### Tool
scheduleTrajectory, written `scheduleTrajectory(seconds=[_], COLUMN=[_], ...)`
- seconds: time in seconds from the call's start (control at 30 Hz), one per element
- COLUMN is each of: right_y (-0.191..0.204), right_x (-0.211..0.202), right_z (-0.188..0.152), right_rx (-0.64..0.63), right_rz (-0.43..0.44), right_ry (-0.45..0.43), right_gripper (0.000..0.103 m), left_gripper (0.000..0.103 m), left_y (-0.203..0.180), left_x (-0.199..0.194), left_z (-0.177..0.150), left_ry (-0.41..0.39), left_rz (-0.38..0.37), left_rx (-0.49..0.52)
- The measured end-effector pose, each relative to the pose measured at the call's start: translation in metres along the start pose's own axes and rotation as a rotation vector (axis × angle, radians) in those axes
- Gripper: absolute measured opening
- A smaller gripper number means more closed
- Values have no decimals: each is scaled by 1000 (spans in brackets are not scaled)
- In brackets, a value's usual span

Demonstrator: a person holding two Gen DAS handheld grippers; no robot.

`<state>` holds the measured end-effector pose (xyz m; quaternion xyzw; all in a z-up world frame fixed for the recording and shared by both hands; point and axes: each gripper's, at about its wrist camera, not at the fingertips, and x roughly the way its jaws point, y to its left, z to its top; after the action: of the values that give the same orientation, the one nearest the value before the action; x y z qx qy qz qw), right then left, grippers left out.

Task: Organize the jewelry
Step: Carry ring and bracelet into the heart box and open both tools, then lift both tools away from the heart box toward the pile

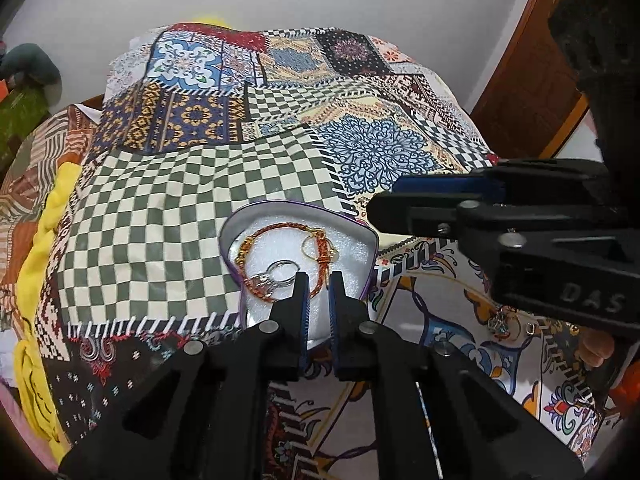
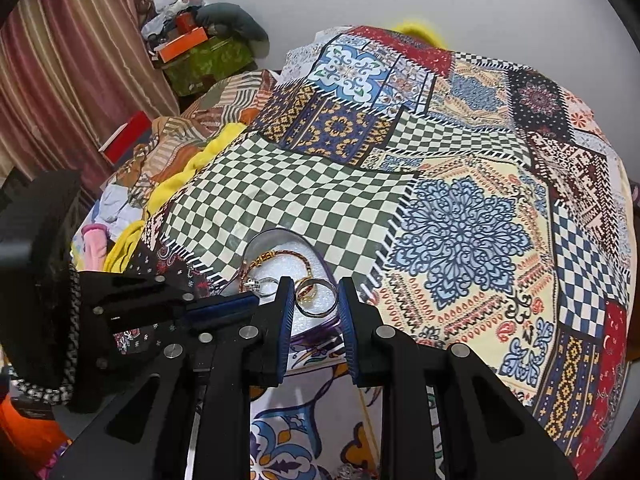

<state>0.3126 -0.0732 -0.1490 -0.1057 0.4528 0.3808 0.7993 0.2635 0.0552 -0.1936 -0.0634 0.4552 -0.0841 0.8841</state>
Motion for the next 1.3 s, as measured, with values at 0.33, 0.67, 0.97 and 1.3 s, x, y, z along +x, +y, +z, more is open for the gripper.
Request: scheduleTrajectory(seconds=[0.33,0.67,0.97,1.3], right_y=[10,21,20,16], right_x=[21,38,29,-42], right_z=[1,-3,-3,-11], right_rx=[-5,-34,-18,-15], right_rz=[37,39,17,-48], right_ry=[70,128,128,-20], right_gripper=[20,20,28,28], left_gripper=[29,37,37,37], left_y=[28,44,38,10], left_x=[-31,-28,-37,-58], left_z=[-4,-14,-17,-18], left_ry=[-62,-44,-51,-70], left_rz=[100,115,107,88], left_rx=[-39,-77,-75,-39])
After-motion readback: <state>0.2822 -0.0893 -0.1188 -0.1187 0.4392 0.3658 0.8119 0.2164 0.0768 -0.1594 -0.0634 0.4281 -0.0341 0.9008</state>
